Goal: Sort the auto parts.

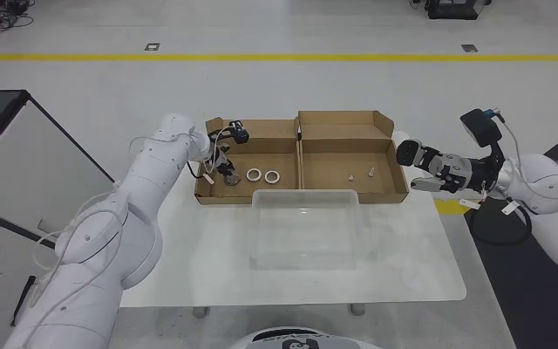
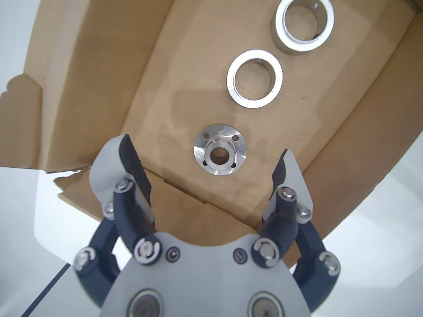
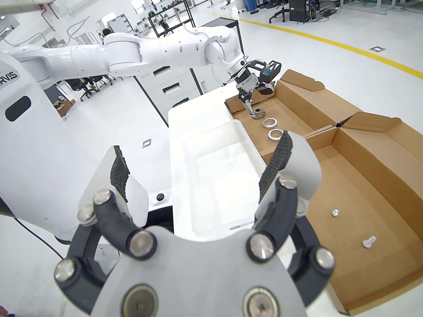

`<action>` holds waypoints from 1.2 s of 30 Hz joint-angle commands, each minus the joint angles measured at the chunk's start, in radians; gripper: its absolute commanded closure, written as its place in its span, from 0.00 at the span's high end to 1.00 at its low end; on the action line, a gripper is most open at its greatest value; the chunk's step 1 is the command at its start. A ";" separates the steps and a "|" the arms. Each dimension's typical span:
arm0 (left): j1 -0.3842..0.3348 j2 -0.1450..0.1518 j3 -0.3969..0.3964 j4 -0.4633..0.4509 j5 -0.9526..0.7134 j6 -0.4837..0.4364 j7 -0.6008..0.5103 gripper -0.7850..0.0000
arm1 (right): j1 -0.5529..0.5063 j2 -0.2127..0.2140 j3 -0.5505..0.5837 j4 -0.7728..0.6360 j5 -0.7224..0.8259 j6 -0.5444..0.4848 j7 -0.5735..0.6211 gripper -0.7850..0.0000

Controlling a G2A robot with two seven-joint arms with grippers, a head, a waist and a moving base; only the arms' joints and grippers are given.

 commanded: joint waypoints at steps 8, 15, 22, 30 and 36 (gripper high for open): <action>-0.029 0.028 -0.046 -0.074 -0.063 -0.124 0.113 1.00 | 0.000 0.000 0.000 0.000 0.000 0.000 0.000 1.00; 0.005 0.105 -0.065 -0.289 -0.189 -0.124 0.126 1.00 | 0.000 0.000 0.000 0.000 0.000 0.000 0.000 1.00; 0.078 0.266 -0.137 -0.635 -0.399 -0.124 0.001 1.00 | 0.000 0.000 0.000 0.000 0.000 0.000 0.000 1.00; 0.267 0.481 -0.362 -1.062 -0.643 -0.124 -0.192 1.00 | 0.000 0.000 0.000 0.000 0.000 0.000 0.000 1.00; 0.432 0.596 -0.561 -1.268 -0.787 -0.124 -0.282 1.00 | 0.000 0.000 0.000 0.000 0.000 0.000 0.000 1.00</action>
